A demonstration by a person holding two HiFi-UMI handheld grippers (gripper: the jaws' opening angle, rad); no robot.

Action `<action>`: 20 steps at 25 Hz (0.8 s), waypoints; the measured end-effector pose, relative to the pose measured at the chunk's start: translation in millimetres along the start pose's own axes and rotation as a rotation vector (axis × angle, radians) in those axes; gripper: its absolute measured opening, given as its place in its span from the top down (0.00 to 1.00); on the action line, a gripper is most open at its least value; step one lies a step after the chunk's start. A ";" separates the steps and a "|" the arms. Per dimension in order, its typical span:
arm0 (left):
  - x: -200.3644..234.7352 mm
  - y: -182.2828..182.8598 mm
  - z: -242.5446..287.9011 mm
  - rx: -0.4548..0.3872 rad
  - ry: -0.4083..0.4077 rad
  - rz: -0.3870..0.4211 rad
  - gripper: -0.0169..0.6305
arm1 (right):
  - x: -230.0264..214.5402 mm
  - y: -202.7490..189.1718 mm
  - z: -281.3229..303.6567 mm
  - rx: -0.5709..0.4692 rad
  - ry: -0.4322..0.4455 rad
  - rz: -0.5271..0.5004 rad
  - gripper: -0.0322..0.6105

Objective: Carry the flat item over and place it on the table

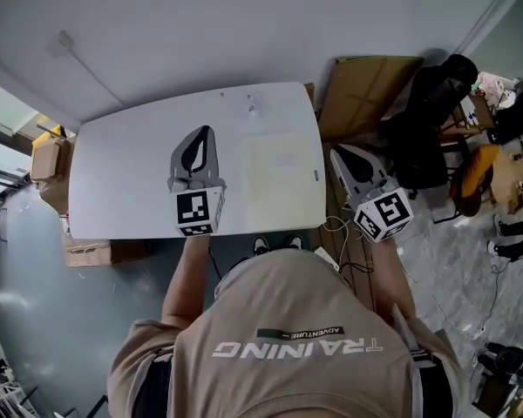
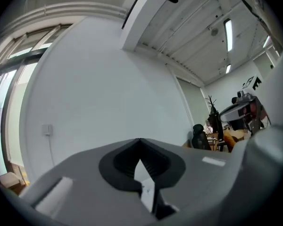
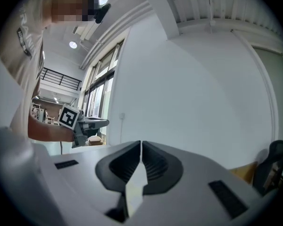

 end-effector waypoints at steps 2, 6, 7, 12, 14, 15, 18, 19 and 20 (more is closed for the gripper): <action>1.1 0.8 2.9 0.032 0.000 -0.016 0.97 | -1.1 15.7 -1.7 -0.020 -0.032 -0.035 0.93; 6.4 -5.7 6.9 0.088 0.020 0.001 0.97 | -2.0 34.4 4.3 -0.032 -0.068 -0.069 0.93; 7.8 -5.0 6.8 0.091 0.023 0.005 0.96 | -2.7 35.9 6.6 -0.035 -0.068 -0.069 0.93; 6.8 -0.4 8.9 0.106 0.017 0.018 0.97 | -10.4 36.0 8.2 -0.068 -0.091 -0.038 0.93; 7.2 0.0 11.1 0.110 0.006 0.020 0.97 | -13.8 36.5 9.8 -0.068 -0.105 -0.029 0.93; 7.6 0.2 12.1 0.112 0.003 0.021 0.97 | -15.4 37.2 10.7 -0.069 -0.109 -0.027 0.93; 6.5 4.2 14.3 0.111 -0.009 0.012 0.97 | -20.1 39.4 10.8 -0.074 -0.108 -0.031 0.93; 6.3 6.9 14.9 0.104 -0.011 0.018 0.97 | -20.7 39.9 11.2 -0.074 -0.106 -0.035 0.93; 6.3 9.1 15.7 0.097 -0.012 0.027 0.97 | -20.6 40.4 11.8 -0.073 -0.106 -0.038 0.93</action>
Point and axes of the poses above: the fingertips, and each gripper's own axes: z forward along the fingers, x to its left, y out of its top, the point moved 10 cm from there along -z, backward along the fingers, and after that the axes turned 11 degrees about y, right-handed, at the moved point
